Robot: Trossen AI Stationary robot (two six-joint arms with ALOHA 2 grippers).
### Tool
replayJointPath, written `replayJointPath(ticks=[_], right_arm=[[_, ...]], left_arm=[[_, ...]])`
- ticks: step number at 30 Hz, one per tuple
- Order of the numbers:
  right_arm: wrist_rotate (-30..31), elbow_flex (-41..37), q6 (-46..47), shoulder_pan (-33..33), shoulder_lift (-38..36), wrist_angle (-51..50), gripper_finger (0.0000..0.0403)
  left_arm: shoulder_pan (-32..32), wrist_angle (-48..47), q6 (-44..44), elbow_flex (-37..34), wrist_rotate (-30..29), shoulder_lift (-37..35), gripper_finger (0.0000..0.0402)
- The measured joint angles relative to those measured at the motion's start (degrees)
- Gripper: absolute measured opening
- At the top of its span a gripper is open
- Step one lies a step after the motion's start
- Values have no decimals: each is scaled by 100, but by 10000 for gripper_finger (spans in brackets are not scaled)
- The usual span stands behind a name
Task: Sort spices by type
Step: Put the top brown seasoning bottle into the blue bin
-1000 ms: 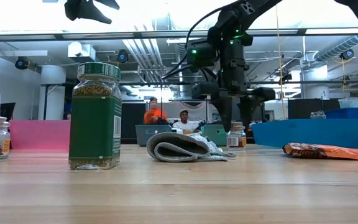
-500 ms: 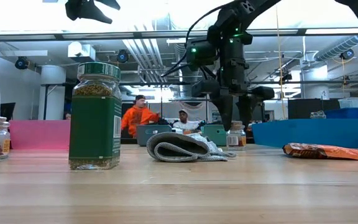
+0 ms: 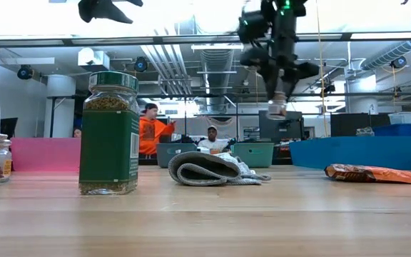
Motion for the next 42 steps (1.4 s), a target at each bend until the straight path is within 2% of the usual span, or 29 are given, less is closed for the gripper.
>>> replayJointPath(ticks=[10,15,24,35,42], right_arm=[[15,-4,-1637,-2136,-25,-509,162],[47,-104,-2100,-2839,290,-448,162],[-11,-540,-2641,-3027,530,214,162],[-7,-1521,-2498,-3011,432,1317,162],[-4,-1795,-2406,-3011,432,1559,162]], left_arm=[[0,13,-1097,3,7,-3,288],[0,10,-1511,24,6,42,288],[0,9,-2341,24,9,164,288],[0,18,-2384,33,-96,243,288],[2,278,-2655,35,-105,258,288]])
